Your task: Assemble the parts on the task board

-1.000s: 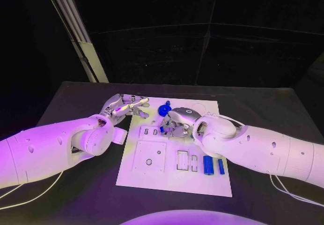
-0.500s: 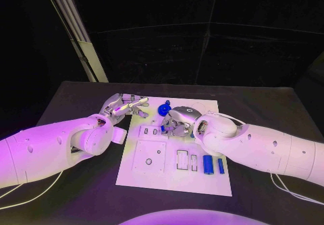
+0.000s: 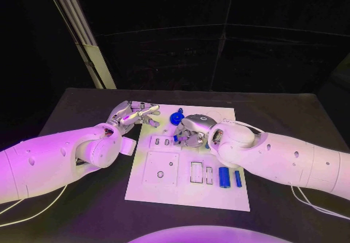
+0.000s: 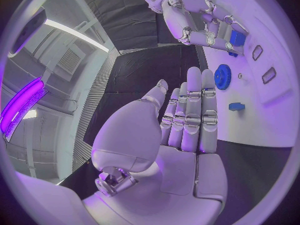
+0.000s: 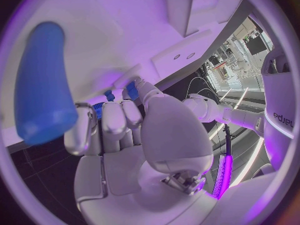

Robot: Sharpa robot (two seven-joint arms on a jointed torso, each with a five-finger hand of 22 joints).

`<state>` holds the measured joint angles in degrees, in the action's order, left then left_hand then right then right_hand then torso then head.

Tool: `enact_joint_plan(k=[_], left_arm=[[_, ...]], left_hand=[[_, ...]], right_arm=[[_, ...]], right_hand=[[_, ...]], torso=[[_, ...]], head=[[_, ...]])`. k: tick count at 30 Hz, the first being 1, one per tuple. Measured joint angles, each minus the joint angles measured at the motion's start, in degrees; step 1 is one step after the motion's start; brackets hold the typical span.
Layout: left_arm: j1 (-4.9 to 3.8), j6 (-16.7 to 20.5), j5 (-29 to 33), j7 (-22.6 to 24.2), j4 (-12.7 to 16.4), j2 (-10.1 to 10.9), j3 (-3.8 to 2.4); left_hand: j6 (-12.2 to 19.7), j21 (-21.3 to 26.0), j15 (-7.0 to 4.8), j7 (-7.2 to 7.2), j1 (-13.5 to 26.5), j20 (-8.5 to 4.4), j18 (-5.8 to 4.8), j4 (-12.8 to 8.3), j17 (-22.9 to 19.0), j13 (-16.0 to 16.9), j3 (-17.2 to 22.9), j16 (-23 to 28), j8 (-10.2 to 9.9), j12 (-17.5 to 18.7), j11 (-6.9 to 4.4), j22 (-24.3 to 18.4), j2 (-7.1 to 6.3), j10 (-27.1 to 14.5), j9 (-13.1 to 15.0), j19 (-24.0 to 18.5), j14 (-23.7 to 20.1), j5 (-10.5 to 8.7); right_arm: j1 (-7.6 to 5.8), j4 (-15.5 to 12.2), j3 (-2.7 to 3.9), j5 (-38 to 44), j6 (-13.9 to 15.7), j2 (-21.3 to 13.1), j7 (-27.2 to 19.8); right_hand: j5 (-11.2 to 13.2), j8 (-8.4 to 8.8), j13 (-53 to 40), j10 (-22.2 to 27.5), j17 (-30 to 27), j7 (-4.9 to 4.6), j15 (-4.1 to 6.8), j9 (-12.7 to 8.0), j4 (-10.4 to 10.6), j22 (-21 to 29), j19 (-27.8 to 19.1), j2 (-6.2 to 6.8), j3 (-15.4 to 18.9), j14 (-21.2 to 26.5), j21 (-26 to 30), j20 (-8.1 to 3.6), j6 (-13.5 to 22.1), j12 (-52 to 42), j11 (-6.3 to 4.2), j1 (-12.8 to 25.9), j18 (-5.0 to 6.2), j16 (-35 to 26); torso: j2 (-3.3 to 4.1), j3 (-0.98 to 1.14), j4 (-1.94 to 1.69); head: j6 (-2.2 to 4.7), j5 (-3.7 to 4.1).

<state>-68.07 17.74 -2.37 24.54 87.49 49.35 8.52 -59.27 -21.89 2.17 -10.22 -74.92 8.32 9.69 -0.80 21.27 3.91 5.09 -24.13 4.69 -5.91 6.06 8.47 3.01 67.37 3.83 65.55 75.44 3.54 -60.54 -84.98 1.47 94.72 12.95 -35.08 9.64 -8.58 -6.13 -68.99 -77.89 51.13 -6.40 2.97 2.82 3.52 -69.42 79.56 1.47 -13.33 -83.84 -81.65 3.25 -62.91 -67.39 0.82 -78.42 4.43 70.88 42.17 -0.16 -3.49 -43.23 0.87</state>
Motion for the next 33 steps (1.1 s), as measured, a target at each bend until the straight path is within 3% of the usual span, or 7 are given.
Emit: enact_joint_plan(k=[12, 30, 33], left_arm=[[0.01, 0.02, 0.0, -0.45, 0.01, -0.02, 0.0], [0.02, 0.04, -0.01, -1.39, -0.14, -0.04, 0.01], [0.03, 0.04, -0.01, -1.54, -0.16, -0.04, 0.01]], left_hand=[[0.0, 0.0, 0.0, 0.0, 0.0, 0.0, 0.0, 0.16, 0.1, 0.0, 0.16, -0.28, 0.0, 0.0, 0.0, -0.01, 0.0, 0.0, 0.0, 0.0, 0.0, 0.0], [0.0, 0.0, 0.2, 0.0, 0.0, 0.0, 0.0, 0.16, 0.3, 0.0, 0.16, -0.28, 0.0, 0.27, 0.0, 0.06, 0.0, 0.0, 0.0, 0.0, -0.2, 0.0], [0.0, 0.01, 0.2, 0.0, 0.0, 0.0, 0.0, 0.16, 0.3, 0.0, 0.16, -0.28, 0.0, 0.37, 0.0, 0.06, 0.0, 0.0, 0.0, 0.0, -0.2, 0.0]], right_arm=[[-0.29, -0.45, 0.26, 1.65, -2.11, 0.14, 1.51], [-0.46, -1.18, 0.43, 4.17, -3.61, 0.16, 2.79], [-0.46, -1.21, 0.43, 3.95, -3.61, 0.07, 2.7]], right_hand=[[-0.18, 0.03, 0.22, 0.21, -0.36, 0.0, 0.0, -1.18, 0.0, 0.1, 0.0, 0.0, 0.0, 0.0, 0.0, 0.0, 0.0, 0.27, -0.21, 0.0, 0.0, -0.32], [-0.11, 0.27, 0.57, 0.42, -0.9, -0.01, 0.0, -1.2, -0.01, 0.33, 0.0, 0.0, 0.0, 0.0, 0.0, 0.0, 0.02, 0.83, 0.0, 0.0, 0.0, -0.67], [-1.48, 0.38, 0.74, 0.63, -1.16, -0.01, 0.0, -1.2, 0.0, 0.54, 0.0, 0.03, -0.01, 0.0, 0.0, 0.0, 0.02, 1.16, 0.21, 0.03, 0.0, -0.99]], torso=[[-0.02, 0.03, 0.0], [0.02, 0.07, -0.03], [0.03, 0.07, -0.04]], head=[[-0.07, 0.14], [-0.12, 0.55], [-0.15, 0.57]])
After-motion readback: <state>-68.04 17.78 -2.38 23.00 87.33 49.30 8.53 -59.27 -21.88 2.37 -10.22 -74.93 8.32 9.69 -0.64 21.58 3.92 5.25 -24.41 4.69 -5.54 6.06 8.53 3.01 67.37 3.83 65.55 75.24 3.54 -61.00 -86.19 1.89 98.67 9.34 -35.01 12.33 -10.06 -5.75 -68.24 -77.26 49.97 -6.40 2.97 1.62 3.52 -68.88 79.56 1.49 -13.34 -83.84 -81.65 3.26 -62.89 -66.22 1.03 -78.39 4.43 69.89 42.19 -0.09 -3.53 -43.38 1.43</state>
